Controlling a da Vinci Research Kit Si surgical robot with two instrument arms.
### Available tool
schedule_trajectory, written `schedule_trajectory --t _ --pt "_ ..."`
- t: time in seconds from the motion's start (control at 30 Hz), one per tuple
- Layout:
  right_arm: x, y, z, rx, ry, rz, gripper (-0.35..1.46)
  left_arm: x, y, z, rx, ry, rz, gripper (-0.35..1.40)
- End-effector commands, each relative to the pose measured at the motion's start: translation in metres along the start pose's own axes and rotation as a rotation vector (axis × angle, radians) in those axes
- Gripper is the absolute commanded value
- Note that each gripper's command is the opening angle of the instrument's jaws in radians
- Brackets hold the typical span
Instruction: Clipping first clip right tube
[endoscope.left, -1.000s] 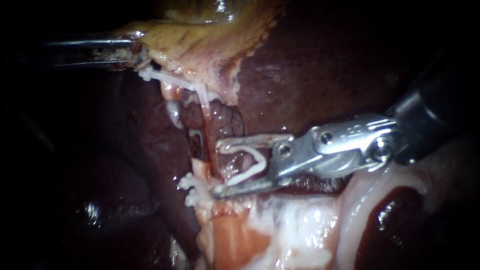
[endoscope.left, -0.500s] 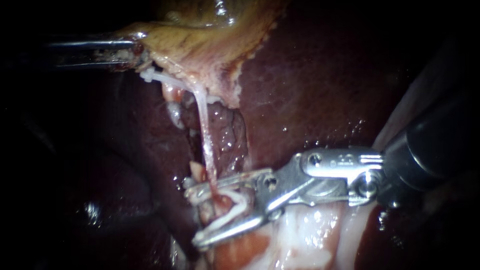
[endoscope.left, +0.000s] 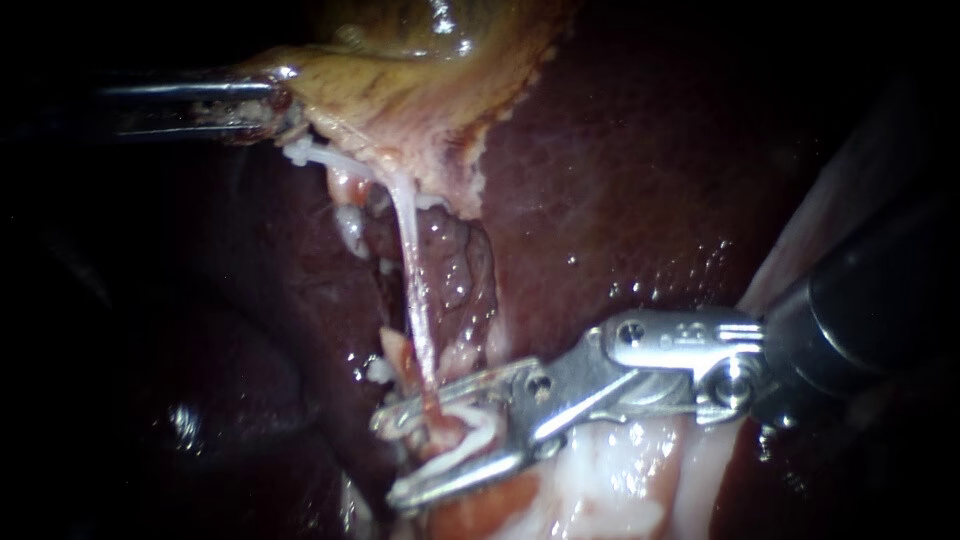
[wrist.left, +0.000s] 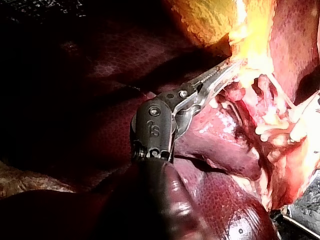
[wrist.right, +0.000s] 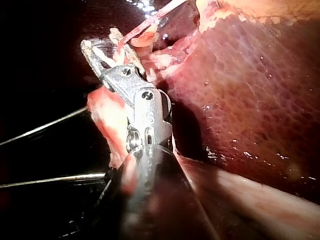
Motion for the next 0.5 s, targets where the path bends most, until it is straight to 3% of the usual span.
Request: schedule_trajectory --t 0.03,0.4,0.5 --pt "0.0001 0.0000 -0.0002 -0.001 0.001 0.000 0.11 0.0000 0.0000 0.0000 0.000 0.000 0.000 -0.35" --pt "-0.0003 0.0005 -0.0011 0.002 0.000 0.018 -0.33 0.0000 0.0000 0.0000 0.000 0.000 0.000 -0.35" --pt "-0.0004 0.0005 -0.0014 -0.002 -0.005 0.036 -0.35 0.0000 0.0000 0.0001 0.000 0.000 0.000 -0.35"
